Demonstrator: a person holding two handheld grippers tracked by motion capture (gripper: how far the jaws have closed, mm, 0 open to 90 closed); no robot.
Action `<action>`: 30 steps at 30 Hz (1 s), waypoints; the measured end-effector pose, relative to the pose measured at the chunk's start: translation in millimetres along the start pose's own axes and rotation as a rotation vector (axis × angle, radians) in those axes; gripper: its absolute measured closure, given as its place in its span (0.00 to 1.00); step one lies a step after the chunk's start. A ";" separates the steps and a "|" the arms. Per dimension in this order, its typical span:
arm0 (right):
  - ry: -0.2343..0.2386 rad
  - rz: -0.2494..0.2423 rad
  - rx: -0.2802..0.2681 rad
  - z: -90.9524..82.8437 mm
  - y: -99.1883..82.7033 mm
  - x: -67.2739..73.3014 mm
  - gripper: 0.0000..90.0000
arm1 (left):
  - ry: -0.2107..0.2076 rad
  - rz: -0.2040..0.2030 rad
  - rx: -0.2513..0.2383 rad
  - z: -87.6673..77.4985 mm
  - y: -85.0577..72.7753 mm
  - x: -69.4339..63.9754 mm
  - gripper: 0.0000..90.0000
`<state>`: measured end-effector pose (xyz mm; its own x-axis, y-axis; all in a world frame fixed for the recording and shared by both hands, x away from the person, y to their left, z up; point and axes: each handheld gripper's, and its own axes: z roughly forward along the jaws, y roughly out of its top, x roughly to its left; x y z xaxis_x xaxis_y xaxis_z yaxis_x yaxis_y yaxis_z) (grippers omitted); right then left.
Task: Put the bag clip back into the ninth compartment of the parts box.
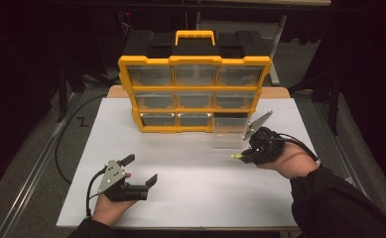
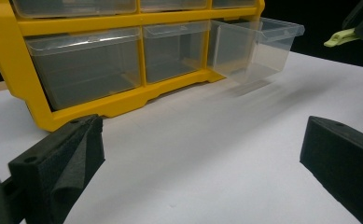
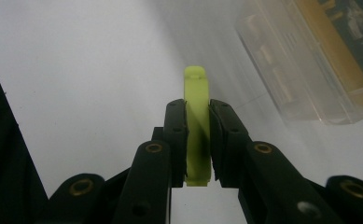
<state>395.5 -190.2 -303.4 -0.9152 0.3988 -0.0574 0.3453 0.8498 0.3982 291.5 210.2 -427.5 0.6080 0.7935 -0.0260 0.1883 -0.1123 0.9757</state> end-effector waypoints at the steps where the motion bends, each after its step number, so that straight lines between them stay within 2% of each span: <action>1: -0.002 0.001 0.000 -1.0 0.7 -0.3 0.89 | 0.001 -0.001 -0.001 -0.1 0.0 0.1 0.00; 30: -0.048 -0.007 -0.005 -23.0 18.9 -15.2 0.89 | -0.005 -0.003 -0.010 -1.4 0.4 0.1 0.00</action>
<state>411.2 -188.1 -273.9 -0.9066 0.4091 -0.1038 0.3380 0.8510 0.4020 290.6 211.0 -426.8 0.6111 0.7910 -0.0296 0.1821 -0.1041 0.9777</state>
